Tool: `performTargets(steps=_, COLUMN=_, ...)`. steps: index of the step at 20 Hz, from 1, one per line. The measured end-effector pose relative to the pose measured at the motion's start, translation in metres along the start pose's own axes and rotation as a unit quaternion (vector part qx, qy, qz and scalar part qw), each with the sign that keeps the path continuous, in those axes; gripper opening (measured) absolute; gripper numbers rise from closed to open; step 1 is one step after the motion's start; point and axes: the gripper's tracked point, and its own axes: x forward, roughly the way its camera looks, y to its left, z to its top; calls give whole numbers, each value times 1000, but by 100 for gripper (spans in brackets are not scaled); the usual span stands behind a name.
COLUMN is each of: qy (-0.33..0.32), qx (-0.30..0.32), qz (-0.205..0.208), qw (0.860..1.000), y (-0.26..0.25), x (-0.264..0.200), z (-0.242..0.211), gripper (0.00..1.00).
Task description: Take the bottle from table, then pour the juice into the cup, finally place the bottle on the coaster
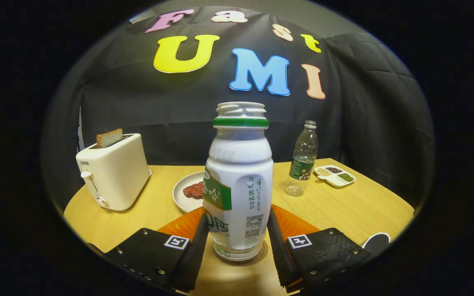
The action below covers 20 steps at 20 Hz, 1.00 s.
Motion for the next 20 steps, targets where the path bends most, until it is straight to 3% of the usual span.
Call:
performTargets(steps=14, qy=-13, qx=10, qz=0, qw=1000, y=-4, x=6, z=-29, gripper=73)
performTargets(steps=18, qy=-10, qx=15, qz=1, qw=1000, y=-3, x=5, z=-29, gripper=78)
performTargets(steps=20, qy=-11, qx=14, qz=7, qw=1000, y=-1, x=4, z=-27, gripper=86)
